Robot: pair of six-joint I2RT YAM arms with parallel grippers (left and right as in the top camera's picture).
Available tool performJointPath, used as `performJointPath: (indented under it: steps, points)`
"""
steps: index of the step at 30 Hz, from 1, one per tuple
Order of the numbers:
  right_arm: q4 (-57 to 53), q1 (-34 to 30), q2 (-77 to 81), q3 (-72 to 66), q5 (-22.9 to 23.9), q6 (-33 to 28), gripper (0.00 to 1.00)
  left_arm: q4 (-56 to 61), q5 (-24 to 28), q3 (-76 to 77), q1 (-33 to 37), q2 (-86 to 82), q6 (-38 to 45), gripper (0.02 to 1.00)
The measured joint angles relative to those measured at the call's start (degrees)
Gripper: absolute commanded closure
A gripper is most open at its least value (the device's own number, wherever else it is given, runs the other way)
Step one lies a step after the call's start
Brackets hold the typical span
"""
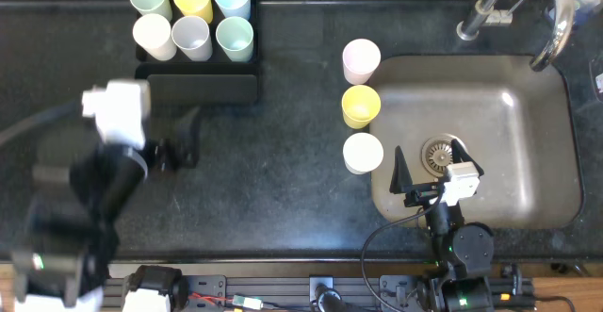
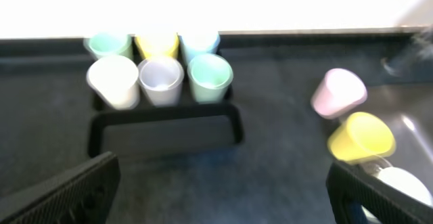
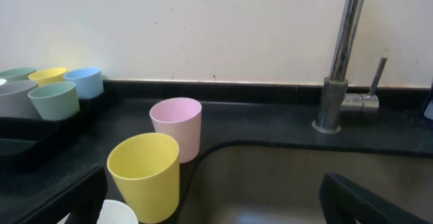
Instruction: Store Cups
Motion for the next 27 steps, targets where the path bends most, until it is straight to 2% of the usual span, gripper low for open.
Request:
performJointPath:
  steps: [5,14,22,27]
  points:
    - [-0.04,0.0,0.0,0.0,0.02,0.0,0.005,-13.18,0.26,21.97,-6.84,18.69,-1.77,0.018]
    - [-0.02,0.0,0.0,0.0,0.02,-0.02,0.003,-40.0,-4.37,58.93,-15.32,49.96,-15.21,0.018]
    - [-0.02,0.0,0.0,0.0,0.02,0.0,0.003,-51.47,-9.18,89.26,-25.62,74.03,-21.14,0.018]
    - [-0.04,0.0,0.0,0.0,0.0,0.0,0.003,-52.52,-9.53,99.82,-29.53,85.02,-26.03,0.018]
